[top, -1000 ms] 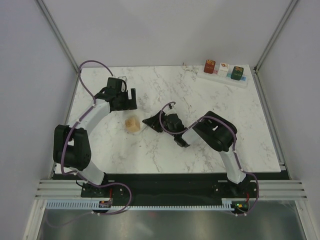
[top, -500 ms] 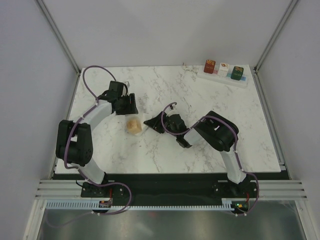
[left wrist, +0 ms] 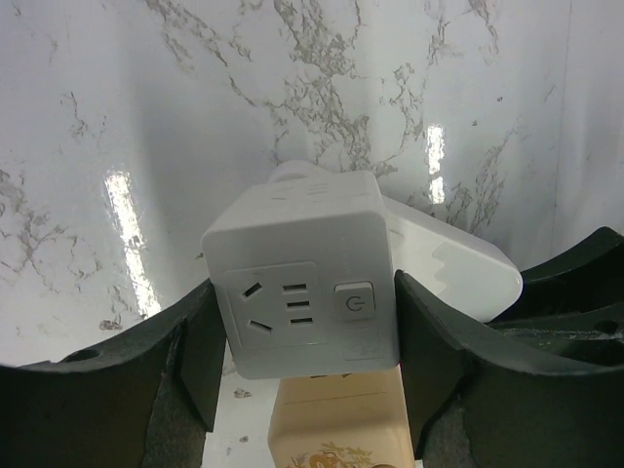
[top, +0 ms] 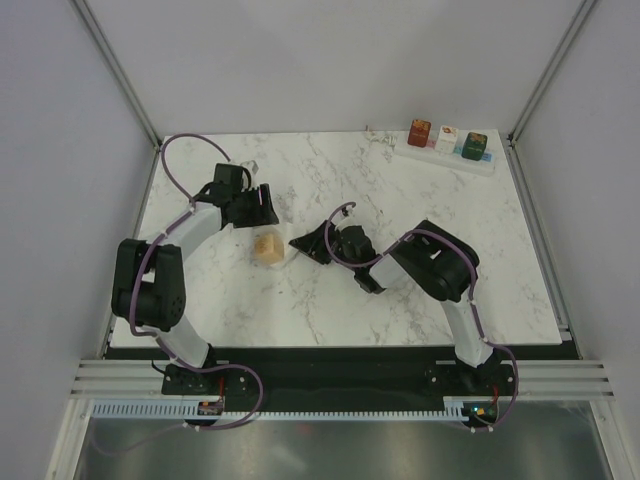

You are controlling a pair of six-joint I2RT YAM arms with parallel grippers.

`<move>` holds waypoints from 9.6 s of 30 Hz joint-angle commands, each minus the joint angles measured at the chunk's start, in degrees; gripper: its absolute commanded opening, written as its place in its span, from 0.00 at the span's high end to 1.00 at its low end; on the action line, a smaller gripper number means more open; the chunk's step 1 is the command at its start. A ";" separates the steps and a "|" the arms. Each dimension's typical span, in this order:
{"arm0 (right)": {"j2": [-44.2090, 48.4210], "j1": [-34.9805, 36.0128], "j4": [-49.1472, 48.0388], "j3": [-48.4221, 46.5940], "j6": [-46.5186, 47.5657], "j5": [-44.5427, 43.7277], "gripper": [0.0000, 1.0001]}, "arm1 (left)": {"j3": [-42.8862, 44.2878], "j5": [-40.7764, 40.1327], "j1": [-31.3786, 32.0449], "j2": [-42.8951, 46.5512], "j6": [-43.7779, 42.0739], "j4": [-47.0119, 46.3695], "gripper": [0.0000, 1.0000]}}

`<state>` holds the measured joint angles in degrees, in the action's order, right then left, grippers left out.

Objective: Pull the plug off the socket

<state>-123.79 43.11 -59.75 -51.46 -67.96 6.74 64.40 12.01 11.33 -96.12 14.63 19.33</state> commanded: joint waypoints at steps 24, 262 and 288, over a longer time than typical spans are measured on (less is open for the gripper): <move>-0.58 -7.42 4.46 4.35 -7.01 -0.68 1.00 | -6.77 14.06 5.35 9.63 -5.99 -7.07 0.98; 4.61 -5.50 18.53 -3.65 15.14 27.89 1.00 | -17.20 -3.66 3.52 25.89 36.15 10.29 0.03; 2.94 -5.06 13.43 -4.44 14.62 32.28 0.61 | -21.68 -3.75 3.43 26.40 35.55 2.29 0.98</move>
<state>-119.96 37.17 -44.64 -54.61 -54.61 37.39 43.44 5.28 14.59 -72.95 51.94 25.56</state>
